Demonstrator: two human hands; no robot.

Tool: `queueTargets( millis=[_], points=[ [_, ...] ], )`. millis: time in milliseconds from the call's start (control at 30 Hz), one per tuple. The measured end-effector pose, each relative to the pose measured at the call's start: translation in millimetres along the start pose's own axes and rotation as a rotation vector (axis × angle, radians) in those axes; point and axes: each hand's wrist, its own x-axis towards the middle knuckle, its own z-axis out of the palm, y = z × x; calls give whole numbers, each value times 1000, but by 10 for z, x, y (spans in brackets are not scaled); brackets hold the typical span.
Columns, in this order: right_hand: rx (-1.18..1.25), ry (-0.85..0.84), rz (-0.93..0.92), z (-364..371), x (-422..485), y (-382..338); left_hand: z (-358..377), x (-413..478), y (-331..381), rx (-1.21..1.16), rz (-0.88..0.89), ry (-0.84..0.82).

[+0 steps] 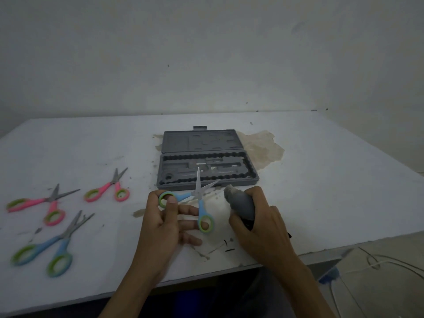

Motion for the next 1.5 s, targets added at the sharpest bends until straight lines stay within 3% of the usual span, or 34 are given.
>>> queueTargets(
  millis=[167, 333, 500, 800, 1033, 1167, 1300, 1433, 1500],
  points=[
    [14, -20, 40, -35, -36, -59, 14, -4, -6, 50, 14, -19],
    [-105, -68, -31, -26, -58, -51, 0, -27, -2, 84, 16, 37],
    [0, -101, 18, -71, -64, -37, -20, -73, -30, 98, 32, 59],
    [88, -94, -57, -19, -75, -85, -10, -38, -53, 105, 32, 48],
    [-86, 27, -278, 237, -11, -241, -17, -46, -53, 103, 59, -17],
    [-106, 172, -150, 255, -16, -137, -9, -33, -67, 118, 77, -30],
    [-167, 82, -239, 292, -86, -143, -39, -34, -81, 128, 95, -23],
    [-117, 136, -170, 280, -64, -148, -43, -26, -87, 129, 99, -23],
    [-163, 99, -225, 284, -82, -154, -41, -23, -95, 121, 92, -20]
  ],
)
